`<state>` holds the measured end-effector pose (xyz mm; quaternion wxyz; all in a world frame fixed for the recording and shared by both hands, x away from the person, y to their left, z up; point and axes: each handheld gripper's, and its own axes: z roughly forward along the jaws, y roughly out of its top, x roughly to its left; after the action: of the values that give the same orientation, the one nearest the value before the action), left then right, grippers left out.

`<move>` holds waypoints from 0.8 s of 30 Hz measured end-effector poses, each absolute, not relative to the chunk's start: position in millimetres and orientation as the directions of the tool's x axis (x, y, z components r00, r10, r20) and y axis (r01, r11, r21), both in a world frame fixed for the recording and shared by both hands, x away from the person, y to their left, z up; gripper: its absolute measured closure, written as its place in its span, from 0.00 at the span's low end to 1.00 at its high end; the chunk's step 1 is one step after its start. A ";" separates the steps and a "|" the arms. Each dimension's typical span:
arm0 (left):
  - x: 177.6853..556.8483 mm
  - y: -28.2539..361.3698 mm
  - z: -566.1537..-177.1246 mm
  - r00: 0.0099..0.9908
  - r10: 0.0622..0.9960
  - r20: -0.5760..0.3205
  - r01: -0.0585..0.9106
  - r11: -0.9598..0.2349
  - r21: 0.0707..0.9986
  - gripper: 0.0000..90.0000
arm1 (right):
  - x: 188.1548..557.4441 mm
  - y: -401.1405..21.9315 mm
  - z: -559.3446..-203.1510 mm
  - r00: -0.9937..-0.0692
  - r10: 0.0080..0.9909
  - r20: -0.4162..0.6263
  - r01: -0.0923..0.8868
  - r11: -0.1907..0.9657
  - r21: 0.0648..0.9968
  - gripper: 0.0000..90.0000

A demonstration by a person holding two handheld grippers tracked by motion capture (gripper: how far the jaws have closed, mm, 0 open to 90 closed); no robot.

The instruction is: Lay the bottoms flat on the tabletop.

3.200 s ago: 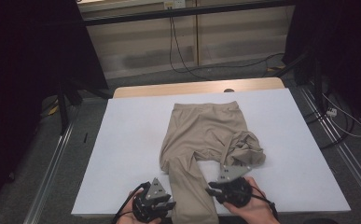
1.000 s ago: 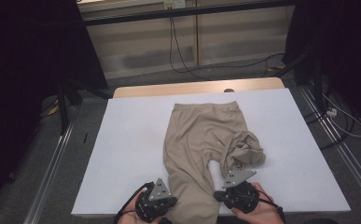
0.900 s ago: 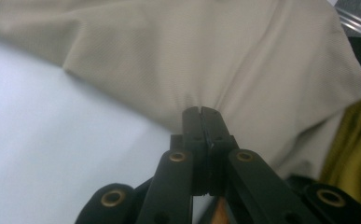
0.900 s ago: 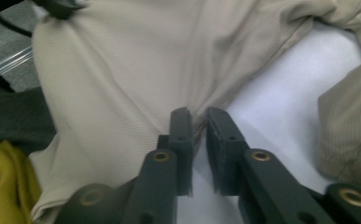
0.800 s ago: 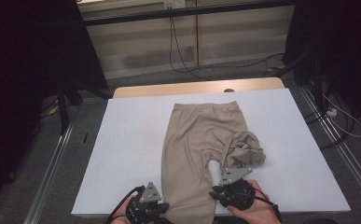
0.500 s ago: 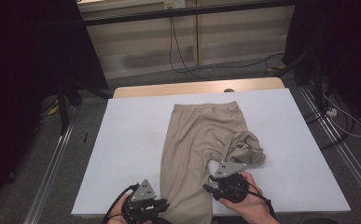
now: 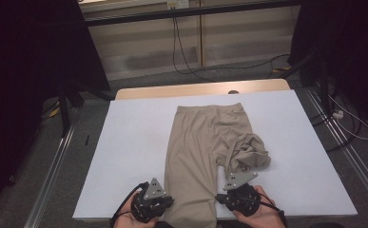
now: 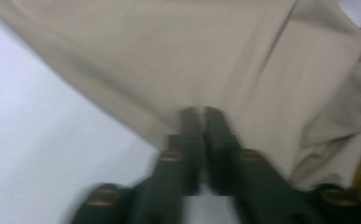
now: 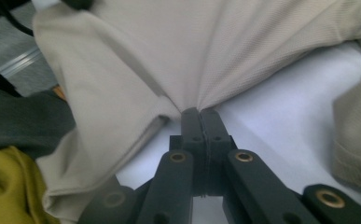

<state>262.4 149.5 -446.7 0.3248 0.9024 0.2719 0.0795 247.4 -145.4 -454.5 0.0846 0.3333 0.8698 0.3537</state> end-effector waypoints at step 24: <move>279.0 165.6 -440.9 0.762 0.643 -0.077 0.479 -0.479 0.736 0.31 | 349.6 -198.2 -425.5 -0.586 0.810 -0.020 0.495 0.378 0.783 0.24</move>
<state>279.0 165.6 -440.9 0.3904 0.8534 0.3289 0.1052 349.6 -198.2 -425.5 0.2059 0.4058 0.8040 0.3828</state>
